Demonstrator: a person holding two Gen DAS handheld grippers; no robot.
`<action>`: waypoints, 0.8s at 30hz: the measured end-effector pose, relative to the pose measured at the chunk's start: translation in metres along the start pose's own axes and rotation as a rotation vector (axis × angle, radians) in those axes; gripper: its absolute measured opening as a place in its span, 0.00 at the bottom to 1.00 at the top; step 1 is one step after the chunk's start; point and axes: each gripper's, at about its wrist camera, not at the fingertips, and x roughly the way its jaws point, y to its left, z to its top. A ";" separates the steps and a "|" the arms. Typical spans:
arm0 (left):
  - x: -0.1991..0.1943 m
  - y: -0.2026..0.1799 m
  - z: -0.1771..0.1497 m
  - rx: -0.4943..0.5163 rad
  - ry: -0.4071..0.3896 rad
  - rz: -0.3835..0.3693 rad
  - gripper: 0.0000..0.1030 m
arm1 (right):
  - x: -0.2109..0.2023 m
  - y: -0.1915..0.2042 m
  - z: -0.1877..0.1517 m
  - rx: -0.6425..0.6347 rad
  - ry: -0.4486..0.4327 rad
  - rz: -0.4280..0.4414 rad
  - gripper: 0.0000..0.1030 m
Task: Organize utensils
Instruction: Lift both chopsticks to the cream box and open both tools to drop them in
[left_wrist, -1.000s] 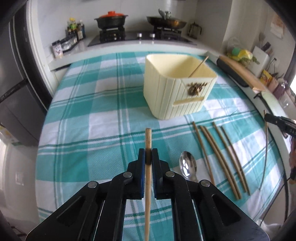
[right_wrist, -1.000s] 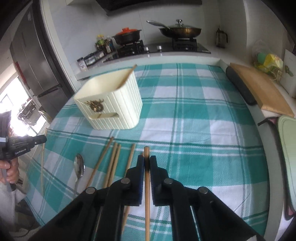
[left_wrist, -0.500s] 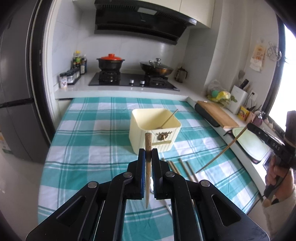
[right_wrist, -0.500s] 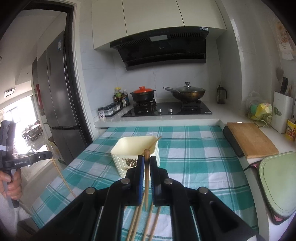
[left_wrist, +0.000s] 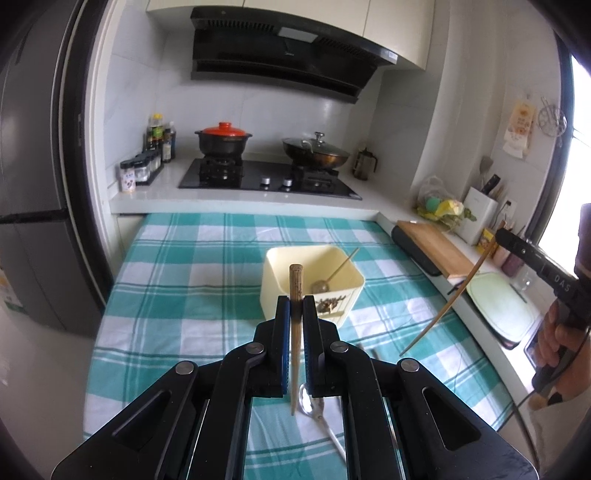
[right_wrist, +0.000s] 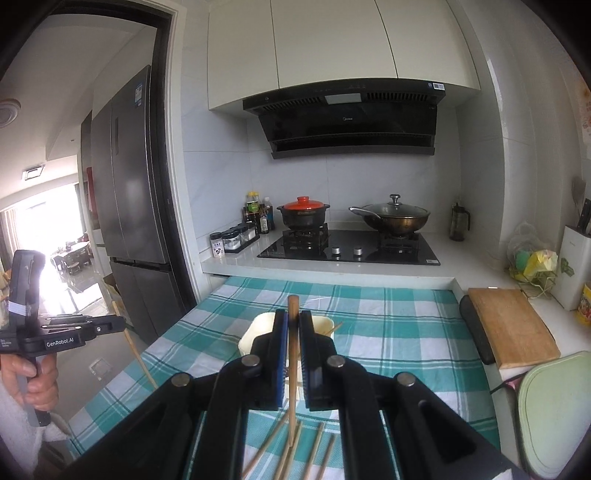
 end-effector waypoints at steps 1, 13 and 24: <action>0.000 0.000 0.006 0.000 -0.010 -0.004 0.04 | 0.004 0.000 0.005 -0.005 -0.002 0.000 0.06; 0.037 -0.015 0.099 0.007 -0.130 -0.021 0.04 | 0.072 -0.009 0.078 0.011 -0.077 0.005 0.06; 0.148 -0.014 0.107 0.006 -0.031 0.025 0.04 | 0.193 -0.024 0.051 0.101 0.089 0.080 0.06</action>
